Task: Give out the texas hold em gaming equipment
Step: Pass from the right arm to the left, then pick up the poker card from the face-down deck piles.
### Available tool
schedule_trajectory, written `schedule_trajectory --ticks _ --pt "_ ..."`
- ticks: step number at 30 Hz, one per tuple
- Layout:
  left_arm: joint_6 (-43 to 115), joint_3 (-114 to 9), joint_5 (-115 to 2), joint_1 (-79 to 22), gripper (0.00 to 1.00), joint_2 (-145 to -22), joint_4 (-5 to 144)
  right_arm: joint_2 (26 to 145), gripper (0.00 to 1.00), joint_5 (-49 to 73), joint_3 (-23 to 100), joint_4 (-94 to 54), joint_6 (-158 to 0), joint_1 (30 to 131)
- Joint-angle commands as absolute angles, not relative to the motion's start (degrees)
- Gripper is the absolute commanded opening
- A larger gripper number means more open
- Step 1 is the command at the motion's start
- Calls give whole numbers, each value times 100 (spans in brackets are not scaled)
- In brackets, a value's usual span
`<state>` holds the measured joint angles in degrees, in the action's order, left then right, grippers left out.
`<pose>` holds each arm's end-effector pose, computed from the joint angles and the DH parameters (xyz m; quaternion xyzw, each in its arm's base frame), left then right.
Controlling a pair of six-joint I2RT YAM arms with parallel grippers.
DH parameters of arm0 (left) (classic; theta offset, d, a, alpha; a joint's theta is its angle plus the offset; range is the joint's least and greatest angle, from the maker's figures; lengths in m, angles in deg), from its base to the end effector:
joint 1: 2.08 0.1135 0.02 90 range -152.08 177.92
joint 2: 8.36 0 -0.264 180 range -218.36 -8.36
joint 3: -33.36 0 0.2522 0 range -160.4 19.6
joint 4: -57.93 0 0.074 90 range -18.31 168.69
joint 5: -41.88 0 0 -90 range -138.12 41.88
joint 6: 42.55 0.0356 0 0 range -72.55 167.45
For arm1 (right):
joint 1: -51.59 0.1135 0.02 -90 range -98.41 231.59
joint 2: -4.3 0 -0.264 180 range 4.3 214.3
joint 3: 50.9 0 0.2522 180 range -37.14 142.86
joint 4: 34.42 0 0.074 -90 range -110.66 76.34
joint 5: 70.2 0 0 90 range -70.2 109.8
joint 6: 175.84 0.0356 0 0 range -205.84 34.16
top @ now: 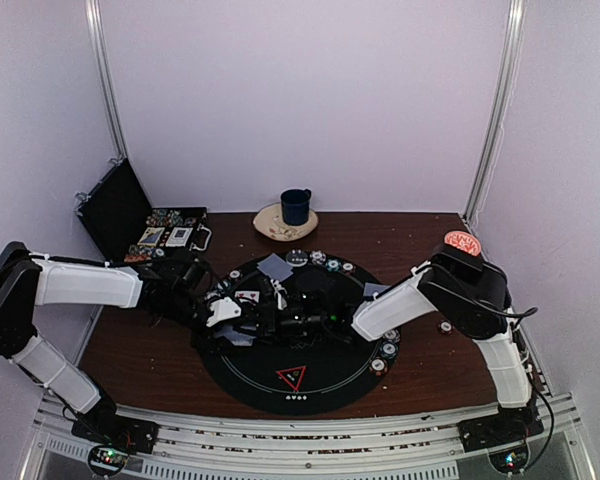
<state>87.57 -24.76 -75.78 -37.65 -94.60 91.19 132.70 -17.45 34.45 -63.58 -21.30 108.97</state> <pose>0.2146 -0.1738 0.1654 0.6239 0.7067 -0.2219 0.2490 0.2339 0.4055 0.1237 -0.1499 0.7570 0.6328 0.0637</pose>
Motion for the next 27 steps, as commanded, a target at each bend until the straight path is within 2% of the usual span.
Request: schedule_trajectory --ticks 1,13,21,27 --pt "8813 -2478 -7653 -3760 35 -9398 8854 12954 32 -1720 3484 -5998 -2354 10859" --pt "8809 -2496 -7619 -3761 33 -9493 8859 12466 36 -1661 3166 -5805 -2624 10770" --pt "8805 -2513 -7603 -3755 33 -9519 8871 12348 29 -1554 3073 -5532 -2795 10759" --pt "8796 -2513 -7598 -3753 33 -9523 8873 12077 35 -1312 2913 -5222 -3066 10705"
